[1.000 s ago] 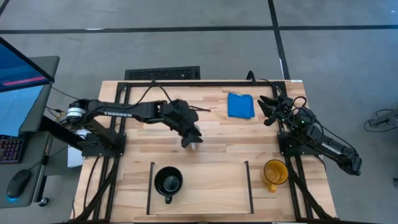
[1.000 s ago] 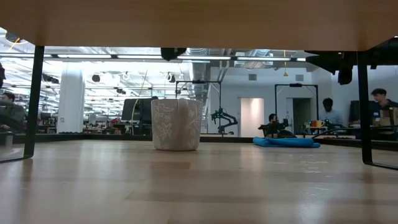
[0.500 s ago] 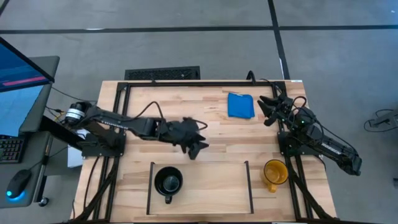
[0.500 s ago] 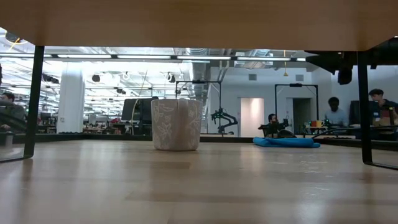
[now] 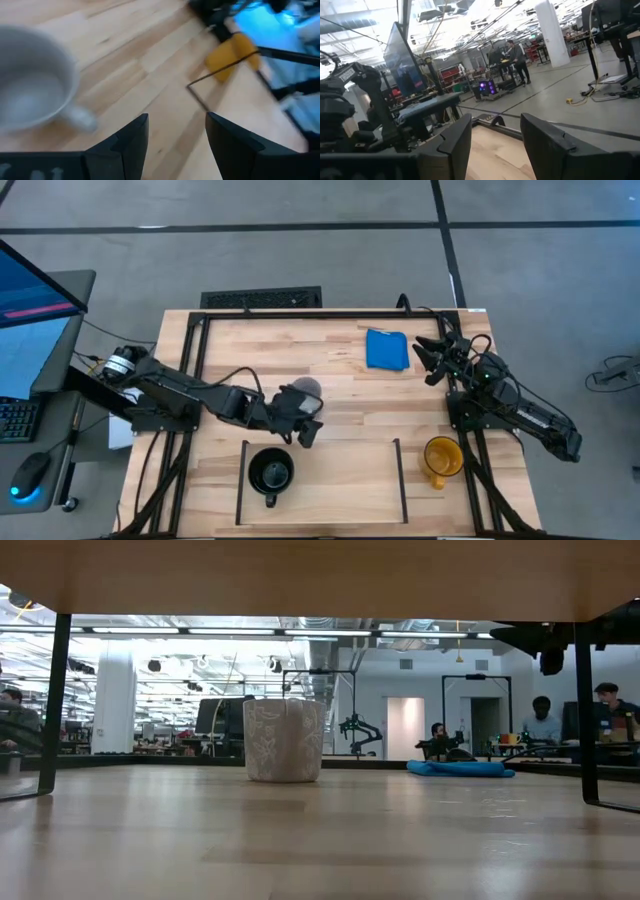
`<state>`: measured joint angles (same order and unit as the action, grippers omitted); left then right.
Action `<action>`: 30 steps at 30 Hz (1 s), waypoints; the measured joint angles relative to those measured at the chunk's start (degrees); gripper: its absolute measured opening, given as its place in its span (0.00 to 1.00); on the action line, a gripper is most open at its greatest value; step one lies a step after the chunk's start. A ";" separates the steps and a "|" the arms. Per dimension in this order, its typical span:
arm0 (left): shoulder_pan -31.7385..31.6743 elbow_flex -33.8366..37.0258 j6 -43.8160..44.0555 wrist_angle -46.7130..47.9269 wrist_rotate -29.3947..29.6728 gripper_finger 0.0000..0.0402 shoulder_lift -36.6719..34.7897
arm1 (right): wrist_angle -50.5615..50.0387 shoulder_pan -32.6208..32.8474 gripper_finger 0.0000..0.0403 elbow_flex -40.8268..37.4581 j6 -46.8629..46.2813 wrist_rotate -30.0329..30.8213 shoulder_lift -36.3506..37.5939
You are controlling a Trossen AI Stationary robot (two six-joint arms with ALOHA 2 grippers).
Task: Stack small to large cups/mugs on shelf
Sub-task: Put the white mug on the shelf
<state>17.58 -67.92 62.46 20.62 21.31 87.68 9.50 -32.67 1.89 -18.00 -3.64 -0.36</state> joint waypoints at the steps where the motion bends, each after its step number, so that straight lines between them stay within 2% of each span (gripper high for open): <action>1: 0.23 0.00 1.78 1.87 0.80 0.47 0.00 | 0.00 0.00 0.48 0.00 0.00 0.00 0.02; 6: 0.77 0.04 13.26 8.66 5.11 0.47 0.14 | 0.00 0.00 0.48 0.00 -0.12 -0.01 0.00; 11: 0.45 0.04 20.07 9.66 6.91 0.47 1.89 | 0.00 0.00 0.48 0.00 -0.44 0.00 0.01; 16: -0.44 -0.54 24.88 10.13 5.77 0.47 6.16 | 0.06 0.04 0.48 0.00 -1.14 -0.13 0.04; 24: -2.94 -5.83 25.79 12.06 0.96 0.47 14.00 | 0.47 0.04 0.48 0.02 -1.53 -0.11 0.07; 30: -4.30 -11.26 27.61 22.14 -2.06 0.47 18.31 | 1.46 0.04 0.48 0.02 -1.53 -0.16 0.07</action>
<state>13.28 -79.18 90.07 42.76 19.26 105.99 10.96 -32.62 1.91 -19.53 -3.80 -0.30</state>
